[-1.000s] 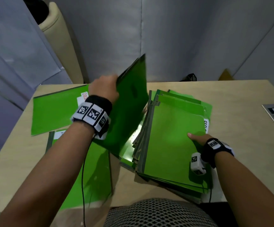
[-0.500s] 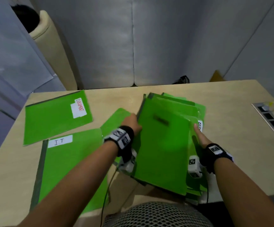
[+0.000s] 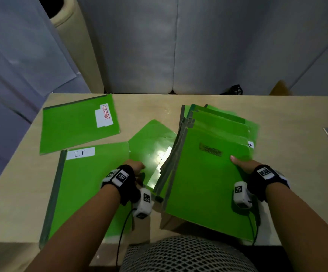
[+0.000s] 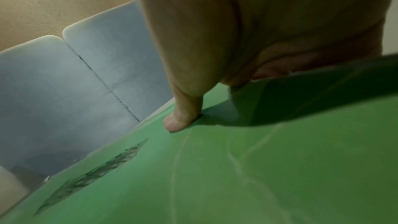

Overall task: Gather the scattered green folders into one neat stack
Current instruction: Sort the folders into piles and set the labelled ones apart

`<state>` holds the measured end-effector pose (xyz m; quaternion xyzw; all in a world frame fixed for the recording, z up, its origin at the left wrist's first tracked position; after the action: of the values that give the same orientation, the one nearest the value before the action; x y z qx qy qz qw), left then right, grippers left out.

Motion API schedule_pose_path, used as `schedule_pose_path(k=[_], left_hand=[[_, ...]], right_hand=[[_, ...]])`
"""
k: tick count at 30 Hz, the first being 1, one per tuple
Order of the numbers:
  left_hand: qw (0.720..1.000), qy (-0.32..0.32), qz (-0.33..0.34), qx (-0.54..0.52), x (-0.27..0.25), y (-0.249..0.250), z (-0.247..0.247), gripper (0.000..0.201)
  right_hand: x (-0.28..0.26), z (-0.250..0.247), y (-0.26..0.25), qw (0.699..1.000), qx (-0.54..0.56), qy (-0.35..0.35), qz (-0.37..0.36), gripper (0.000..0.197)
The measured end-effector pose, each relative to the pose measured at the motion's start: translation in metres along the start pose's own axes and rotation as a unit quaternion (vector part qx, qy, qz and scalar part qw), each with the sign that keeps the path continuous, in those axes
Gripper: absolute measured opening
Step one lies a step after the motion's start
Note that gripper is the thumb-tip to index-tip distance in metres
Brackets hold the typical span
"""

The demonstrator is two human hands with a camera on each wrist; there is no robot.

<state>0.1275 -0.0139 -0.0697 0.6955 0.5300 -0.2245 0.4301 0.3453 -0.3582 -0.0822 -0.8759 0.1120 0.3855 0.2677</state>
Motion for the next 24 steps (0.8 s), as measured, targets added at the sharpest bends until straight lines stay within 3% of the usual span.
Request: schedule_pose_path(k=[3, 7, 10, 17, 20, 24], left_hand=[[0.998, -0.004, -0.028, -0.048, -0.001, -0.019, 0.005, 0.024], [0.987, -0.021, -0.047, -0.154, -0.012, -0.017, 0.010, 0.034], [0.971, -0.056, -0.078, -0.219, -0.016, -0.020, 0.017, 0.027], [0.960, -0.040, -0.095, -0.259, -0.019, -0.029, 0.024, 0.017], [0.962, -0.026, -0.057, -0.266, -0.017, -0.028, 0.024, 0.035], [0.958, -0.038, -0.091, -0.270, -0.023, -0.030, 0.030, 0.011]], right_hand=[[-0.004, -0.003, -0.004, 1.000, -0.004, -0.001, 0.017, 0.096], [-0.008, -0.004, -0.005, 1.000, -0.017, -0.006, 0.024, 0.098], [-0.010, -0.004, -0.005, 0.999, -0.036, -0.007, 0.020, 0.099], [-0.017, -0.004, -0.006, 0.999, -0.037, -0.025, 0.025, 0.100], [-0.016, -0.004, -0.007, 0.998, -0.040, -0.029, 0.027, 0.100], [-0.022, -0.006, -0.008, 0.998, -0.040, -0.038, 0.039, 0.102]])
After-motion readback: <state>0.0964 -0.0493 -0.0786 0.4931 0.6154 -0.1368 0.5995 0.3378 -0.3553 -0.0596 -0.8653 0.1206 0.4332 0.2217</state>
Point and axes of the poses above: each hand's wrist, its own x-axis towards the middle knuckle, its own z-axis out of the palm, y = z × x, the point moved 6 cm from there along x, towards the middle knuckle, and after that the axes turned 6 degrees about x, right-handed, at the moved point
